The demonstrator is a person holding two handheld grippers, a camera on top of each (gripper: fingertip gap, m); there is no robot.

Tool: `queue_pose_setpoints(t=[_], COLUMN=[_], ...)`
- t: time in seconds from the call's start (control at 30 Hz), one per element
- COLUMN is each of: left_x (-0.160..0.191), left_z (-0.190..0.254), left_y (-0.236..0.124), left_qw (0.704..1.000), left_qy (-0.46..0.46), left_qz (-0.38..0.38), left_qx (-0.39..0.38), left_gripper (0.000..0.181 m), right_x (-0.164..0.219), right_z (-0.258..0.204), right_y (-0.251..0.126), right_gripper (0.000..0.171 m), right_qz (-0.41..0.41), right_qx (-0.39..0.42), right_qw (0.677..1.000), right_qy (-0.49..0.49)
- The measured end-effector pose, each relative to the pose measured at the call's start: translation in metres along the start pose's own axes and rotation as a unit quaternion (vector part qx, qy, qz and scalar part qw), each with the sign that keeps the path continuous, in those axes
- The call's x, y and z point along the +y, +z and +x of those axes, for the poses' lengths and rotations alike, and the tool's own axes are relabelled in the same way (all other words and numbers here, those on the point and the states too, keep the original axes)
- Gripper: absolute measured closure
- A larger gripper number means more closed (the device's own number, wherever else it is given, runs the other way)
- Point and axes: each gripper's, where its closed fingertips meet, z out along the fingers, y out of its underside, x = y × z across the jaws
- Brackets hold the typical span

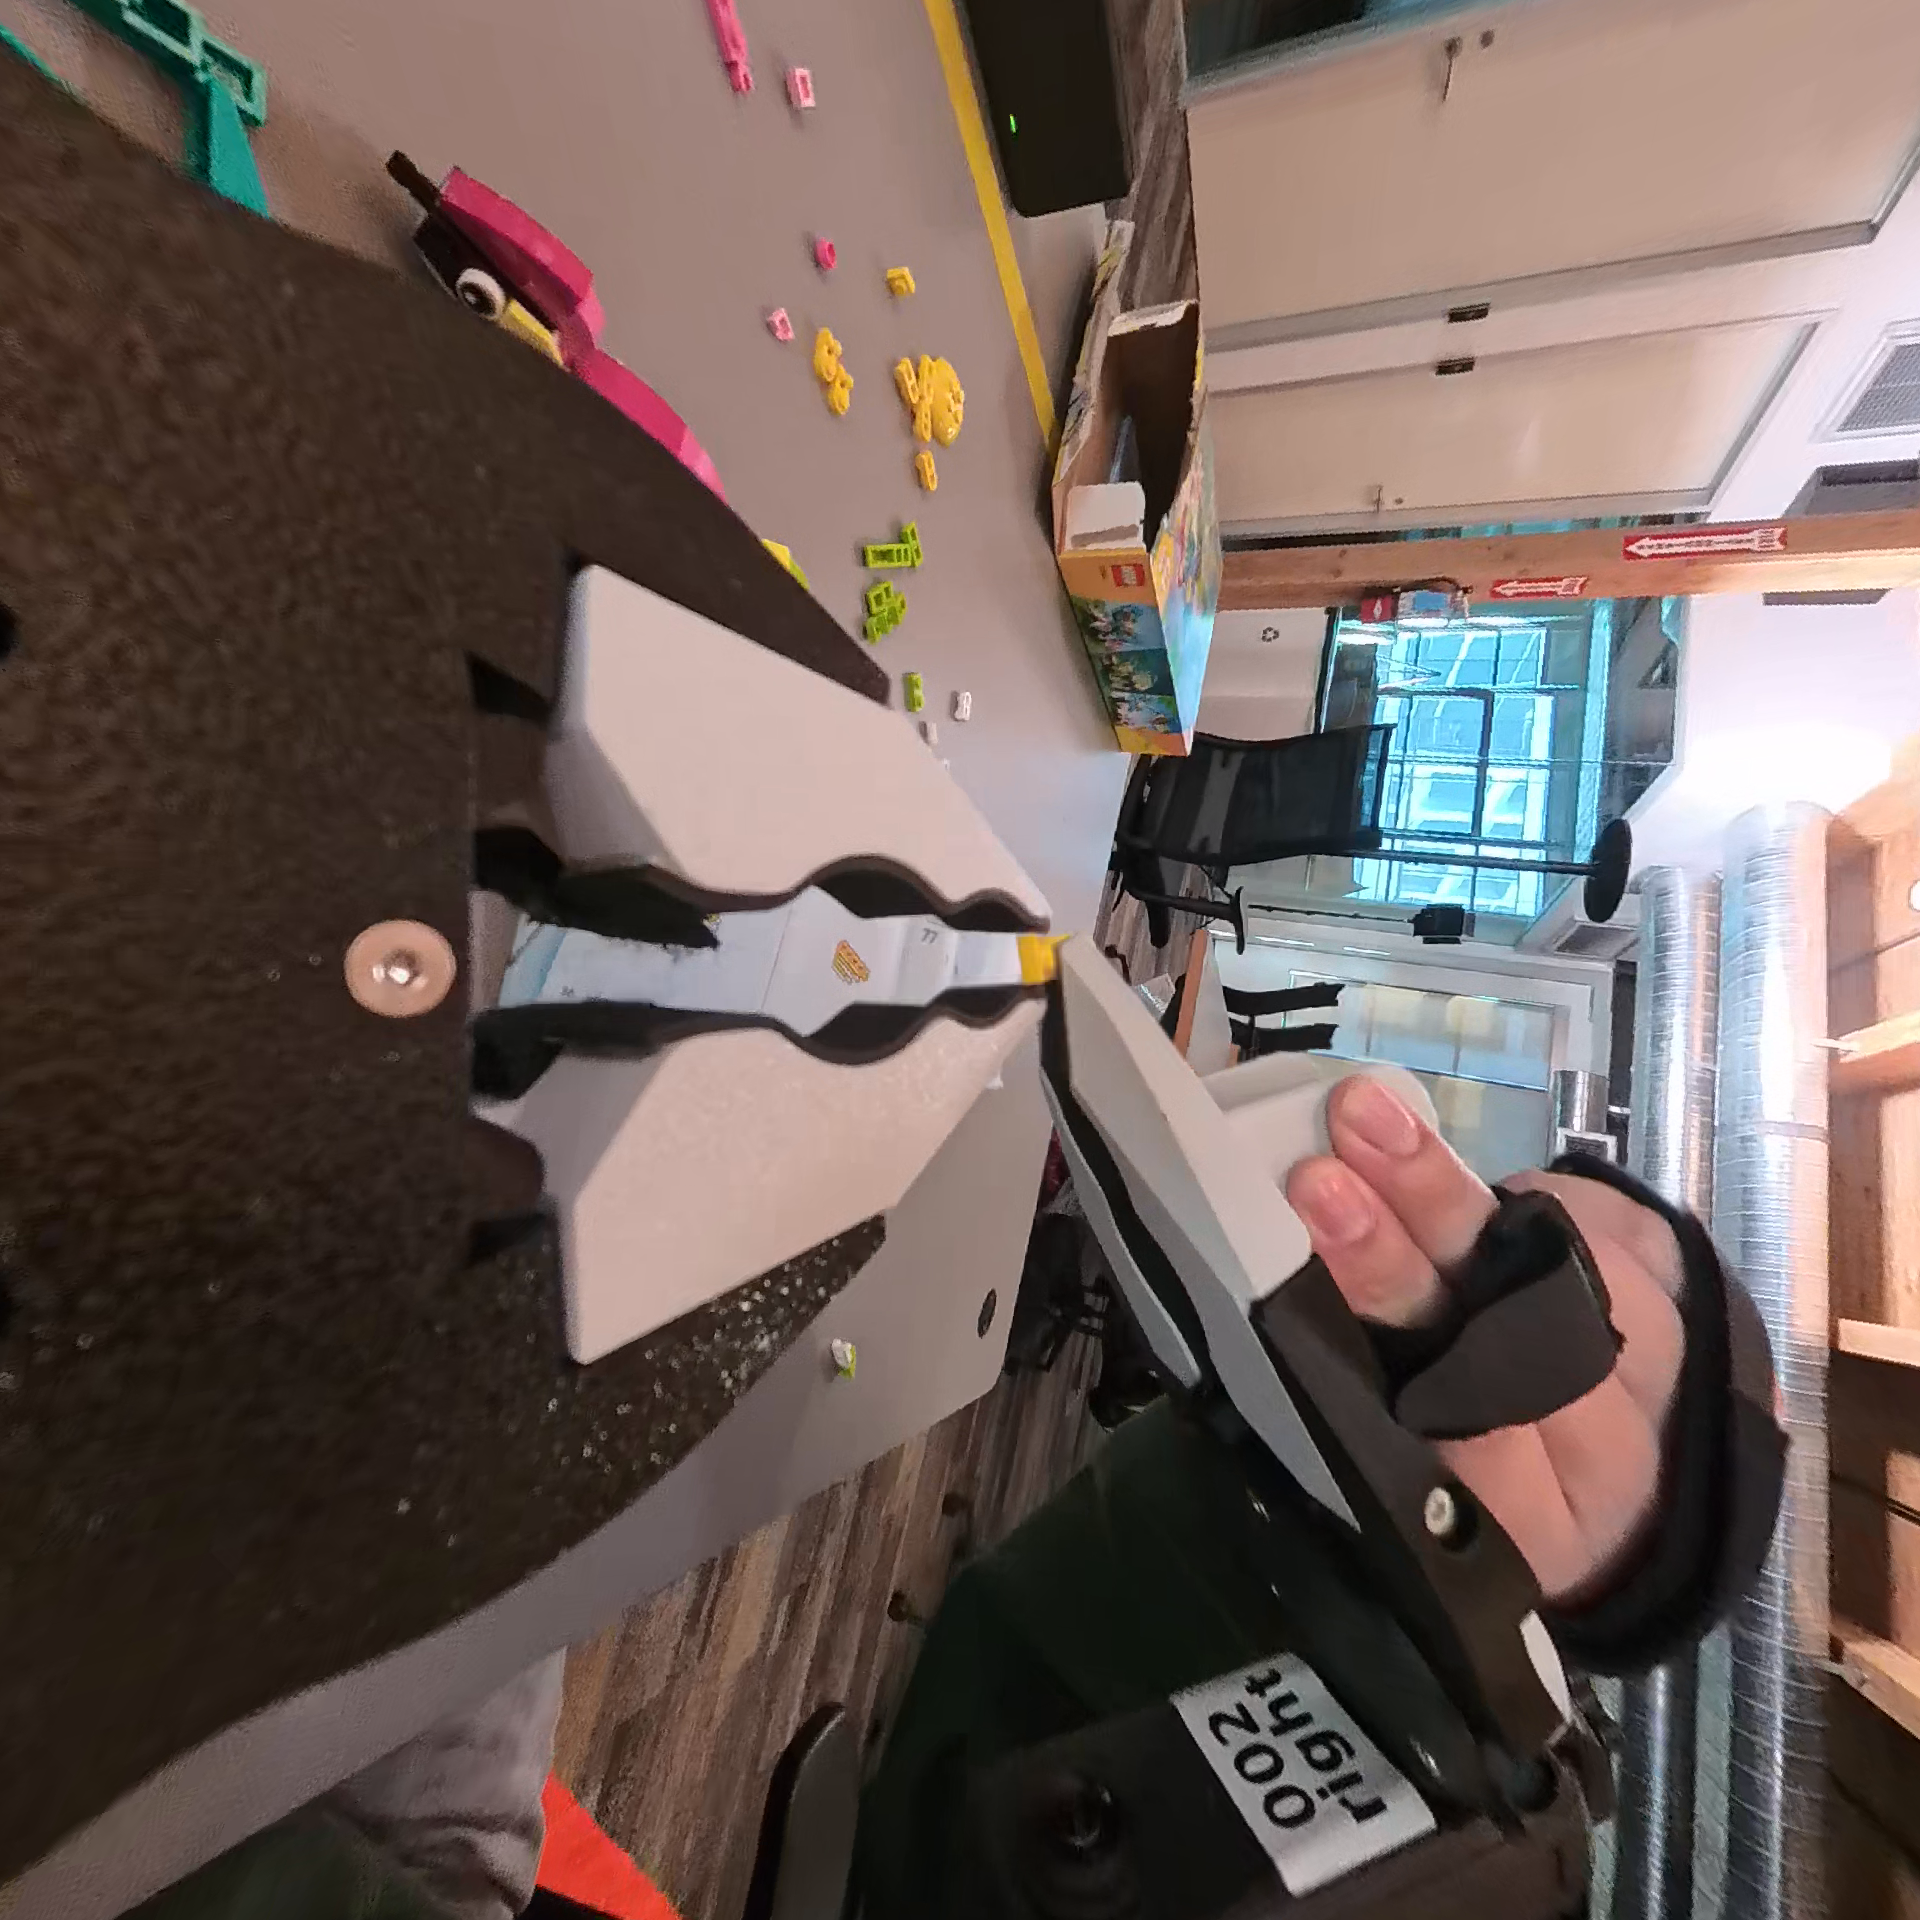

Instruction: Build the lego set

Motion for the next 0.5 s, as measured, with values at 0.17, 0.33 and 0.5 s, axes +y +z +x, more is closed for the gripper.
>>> queue_pose_setpoints(t=[0.17,0.33,0.5], left_x=[-0.004,-0.006,-0.012], left_z=[0.005,0.005,0.01], left_y=[-0.001,-0.002,-0.002], left_qw=[1.0,1.0,0.999], left_qy=[-0.011,0.009,0.05], left_qz=[0.013,0.001,0.004], left_qx=[0.02,0.008,0.002], left_gripper=[0.172,0.176,0.176], right_x=[0.001,0.0,0.002], right_z=[-0.004,-0.002,0.003], right_y=[-0.003,-0.006,-0.013], right_gripper=[0.168,0.168,0.168], right_qz=[0.0,0.002,0.025], right_qx=[-0.006,0.001,0.021], right_qw=[1.0,0.999,0.99], right_qy=[0.001,0.036,0.137])
